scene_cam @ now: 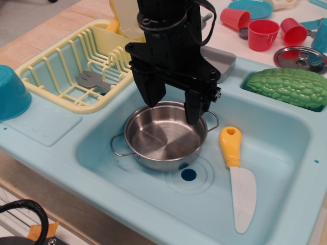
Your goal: Put pot or pan from sink into drying rack
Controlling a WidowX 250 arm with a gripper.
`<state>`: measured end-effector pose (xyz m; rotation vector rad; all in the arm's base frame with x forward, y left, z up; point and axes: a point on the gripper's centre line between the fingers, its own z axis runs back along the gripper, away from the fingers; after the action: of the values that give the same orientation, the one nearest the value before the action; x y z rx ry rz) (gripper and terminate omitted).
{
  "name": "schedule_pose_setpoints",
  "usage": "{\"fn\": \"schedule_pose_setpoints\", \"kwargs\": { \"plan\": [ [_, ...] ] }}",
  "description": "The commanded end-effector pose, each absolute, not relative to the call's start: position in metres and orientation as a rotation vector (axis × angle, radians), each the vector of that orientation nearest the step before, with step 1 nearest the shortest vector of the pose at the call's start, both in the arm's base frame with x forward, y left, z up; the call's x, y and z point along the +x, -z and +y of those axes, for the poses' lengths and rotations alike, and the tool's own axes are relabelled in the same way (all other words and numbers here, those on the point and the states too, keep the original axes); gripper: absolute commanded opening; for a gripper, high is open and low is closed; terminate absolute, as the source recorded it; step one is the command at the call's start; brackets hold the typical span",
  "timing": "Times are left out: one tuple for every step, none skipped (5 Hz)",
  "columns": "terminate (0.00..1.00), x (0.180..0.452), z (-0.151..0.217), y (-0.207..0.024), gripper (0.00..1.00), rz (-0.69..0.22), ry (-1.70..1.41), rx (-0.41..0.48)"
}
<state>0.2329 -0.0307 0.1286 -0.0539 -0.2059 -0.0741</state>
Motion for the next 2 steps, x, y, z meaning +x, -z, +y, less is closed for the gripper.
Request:
{"fn": "schedule_pose_setpoints", "kwargs": {
  "plan": [
    [0.00, 0.233, -0.031, -0.129, 1.00, -0.206, 0.074, -0.054],
    [0.00, 0.231, -0.047, -0.119, 1.00, -0.182, 0.089, -0.022]
  ]
}}
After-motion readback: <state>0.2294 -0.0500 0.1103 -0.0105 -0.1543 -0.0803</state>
